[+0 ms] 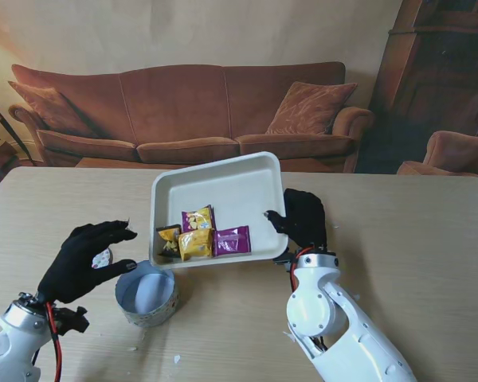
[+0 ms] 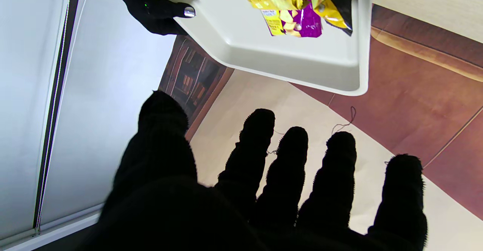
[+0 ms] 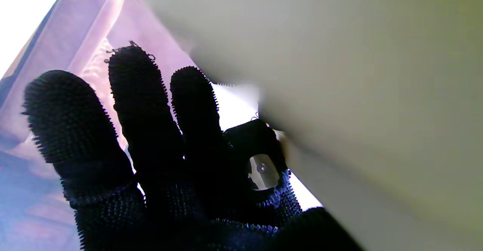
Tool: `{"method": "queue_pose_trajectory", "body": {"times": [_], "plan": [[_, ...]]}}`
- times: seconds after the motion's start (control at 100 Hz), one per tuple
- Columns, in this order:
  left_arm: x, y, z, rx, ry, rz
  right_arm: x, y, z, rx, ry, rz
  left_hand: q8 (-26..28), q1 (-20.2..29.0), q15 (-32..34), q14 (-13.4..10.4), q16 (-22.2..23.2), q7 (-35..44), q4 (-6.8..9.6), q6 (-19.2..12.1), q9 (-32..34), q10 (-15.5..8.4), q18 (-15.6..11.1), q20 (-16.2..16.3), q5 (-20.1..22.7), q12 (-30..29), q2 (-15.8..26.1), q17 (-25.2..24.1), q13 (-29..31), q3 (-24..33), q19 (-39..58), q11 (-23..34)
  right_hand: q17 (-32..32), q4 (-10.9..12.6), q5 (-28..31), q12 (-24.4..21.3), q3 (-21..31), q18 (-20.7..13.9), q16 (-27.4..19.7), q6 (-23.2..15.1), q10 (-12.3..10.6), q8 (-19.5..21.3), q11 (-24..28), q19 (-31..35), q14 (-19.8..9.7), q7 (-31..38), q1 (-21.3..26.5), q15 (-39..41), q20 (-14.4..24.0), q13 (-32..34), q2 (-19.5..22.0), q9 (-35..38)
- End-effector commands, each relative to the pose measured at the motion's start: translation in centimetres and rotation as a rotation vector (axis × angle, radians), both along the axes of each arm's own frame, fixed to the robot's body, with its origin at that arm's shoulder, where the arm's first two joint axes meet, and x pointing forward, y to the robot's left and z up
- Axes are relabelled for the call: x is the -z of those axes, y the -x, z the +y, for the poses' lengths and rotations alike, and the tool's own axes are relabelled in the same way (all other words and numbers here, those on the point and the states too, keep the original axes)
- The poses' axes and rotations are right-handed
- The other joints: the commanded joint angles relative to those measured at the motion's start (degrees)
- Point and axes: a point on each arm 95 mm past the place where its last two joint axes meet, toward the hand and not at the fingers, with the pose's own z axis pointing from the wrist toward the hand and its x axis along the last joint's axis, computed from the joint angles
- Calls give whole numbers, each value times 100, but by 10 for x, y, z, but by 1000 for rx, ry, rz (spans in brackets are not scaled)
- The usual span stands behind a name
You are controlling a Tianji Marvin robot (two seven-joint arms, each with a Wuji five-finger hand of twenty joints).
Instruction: Pour cookies into a cookie box
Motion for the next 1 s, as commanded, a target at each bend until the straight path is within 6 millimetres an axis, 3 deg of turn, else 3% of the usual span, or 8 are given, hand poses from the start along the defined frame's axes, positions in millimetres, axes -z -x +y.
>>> {"method": "queue_pose_trajectory", "body": {"times": [0.0,0.99], "plan": [[3,1,0,-2,-3,12,-12,-7,15,-37,-24,-31,-12,185,58,45,104,-4,-29,-34,88,35,64,-48,60,-11,226,-39,92,-179,28,-59,165,-194,386,7,1877,37,68,-1375,-169,142,137,322,9,348,2238,212,33,158,-225,116],[2,1,1,-3,-15,-2,-21,-32,43,-162,166,-191,-6,183,49,32,103,1,-30,-41,82,22,68,-49,71,-10,232,-24,85,-180,0,-79,203,-17,396,-13,1877,-139,98,-1505,-265,186,183,413,-105,338,2160,212,72,223,-144,130]]}}
